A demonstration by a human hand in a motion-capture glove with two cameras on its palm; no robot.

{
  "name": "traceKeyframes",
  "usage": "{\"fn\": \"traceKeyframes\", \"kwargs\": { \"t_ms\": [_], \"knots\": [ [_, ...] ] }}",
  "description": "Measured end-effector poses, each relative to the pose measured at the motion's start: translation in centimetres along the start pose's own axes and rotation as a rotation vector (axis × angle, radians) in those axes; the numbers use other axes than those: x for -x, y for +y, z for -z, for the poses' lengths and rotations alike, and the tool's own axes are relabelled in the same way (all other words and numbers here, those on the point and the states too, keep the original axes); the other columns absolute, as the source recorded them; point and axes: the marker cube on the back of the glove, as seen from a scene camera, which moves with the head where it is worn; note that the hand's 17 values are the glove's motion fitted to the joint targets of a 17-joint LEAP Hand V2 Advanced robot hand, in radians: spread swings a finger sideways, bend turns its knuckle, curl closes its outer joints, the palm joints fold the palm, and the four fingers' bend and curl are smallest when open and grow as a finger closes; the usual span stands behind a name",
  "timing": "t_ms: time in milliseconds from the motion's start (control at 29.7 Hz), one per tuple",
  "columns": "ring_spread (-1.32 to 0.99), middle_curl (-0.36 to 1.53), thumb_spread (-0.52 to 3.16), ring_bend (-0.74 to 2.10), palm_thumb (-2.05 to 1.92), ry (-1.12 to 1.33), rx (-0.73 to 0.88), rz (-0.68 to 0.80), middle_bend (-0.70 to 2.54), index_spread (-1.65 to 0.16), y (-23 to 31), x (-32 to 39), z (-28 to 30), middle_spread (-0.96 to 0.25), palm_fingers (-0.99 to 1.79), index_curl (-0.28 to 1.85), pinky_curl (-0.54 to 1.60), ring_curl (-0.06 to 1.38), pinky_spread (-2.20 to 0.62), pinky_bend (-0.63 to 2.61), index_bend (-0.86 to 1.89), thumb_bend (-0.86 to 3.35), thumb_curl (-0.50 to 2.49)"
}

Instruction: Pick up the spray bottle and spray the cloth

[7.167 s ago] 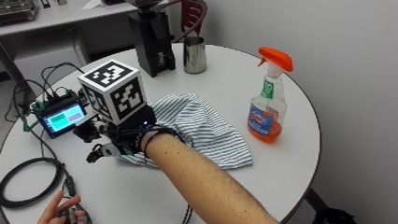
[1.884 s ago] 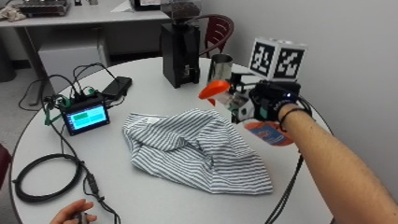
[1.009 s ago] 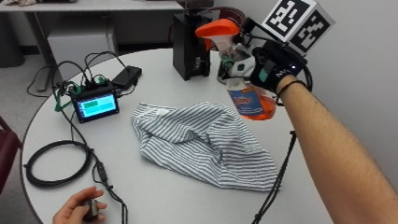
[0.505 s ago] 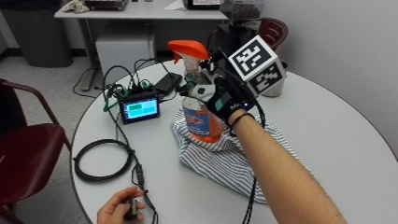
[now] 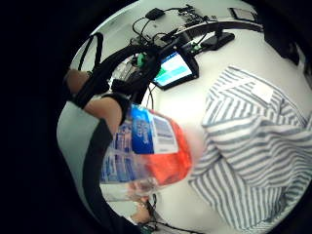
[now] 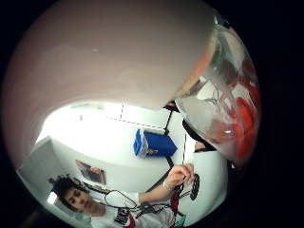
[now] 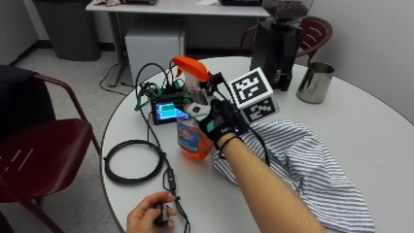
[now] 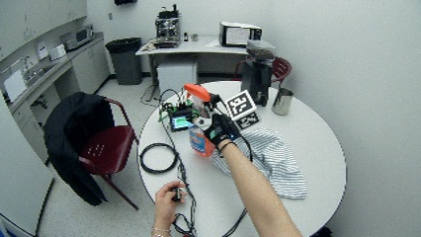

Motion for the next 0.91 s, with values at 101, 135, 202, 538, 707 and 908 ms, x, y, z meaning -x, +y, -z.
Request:
{"fn": "traceKeyframes", "kwargs": {
  "t_ms": [101,135,202,538,707,908],
  "knots": [
    [-0.09,0.46,0.70,0.34,1.01,-0.005,-0.039,-0.010,0.23,-0.27,0.1,-0.8,0.1,-0.13,1.06,0.33,0.33,0.39,0.08,0.42,0.13,-0.03,0.62],
    [-0.09,0.45,0.70,0.34,1.01,-0.004,-0.046,-0.014,0.21,-0.27,0.1,-1.0,0.2,-0.13,1.05,0.32,0.33,0.39,0.08,0.43,0.12,-0.03,0.62],
    [-0.09,0.45,0.71,0.34,1.01,-0.004,-0.051,-0.017,0.20,-0.27,0.0,-1.2,0.2,-0.13,1.05,0.32,0.33,0.39,0.08,0.43,0.12,-0.03,0.62],
    [-0.10,0.44,0.81,0.29,0.97,-0.001,-0.013,-0.005,0.19,-0.28,0.5,-1.8,-1.2,-0.13,1.01,0.32,0.33,0.38,0.07,0.42,0.12,-0.03,0.59],
    [-0.08,0.43,0.84,0.23,0.79,-0.006,0.021,-0.010,0.17,-0.27,1.4,-2.5,-0.8,-0.12,0.75,0.32,0.36,0.38,0.10,0.45,0.10,-0.09,0.51],
    [-0.06,0.42,0.86,0.24,0.69,0.029,0.081,0.021,0.19,-0.27,3.2,-3.8,0.0,-0.11,0.65,0.26,0.36,0.37,0.12,0.52,0.04,-0.07,0.45]
  ]
}}
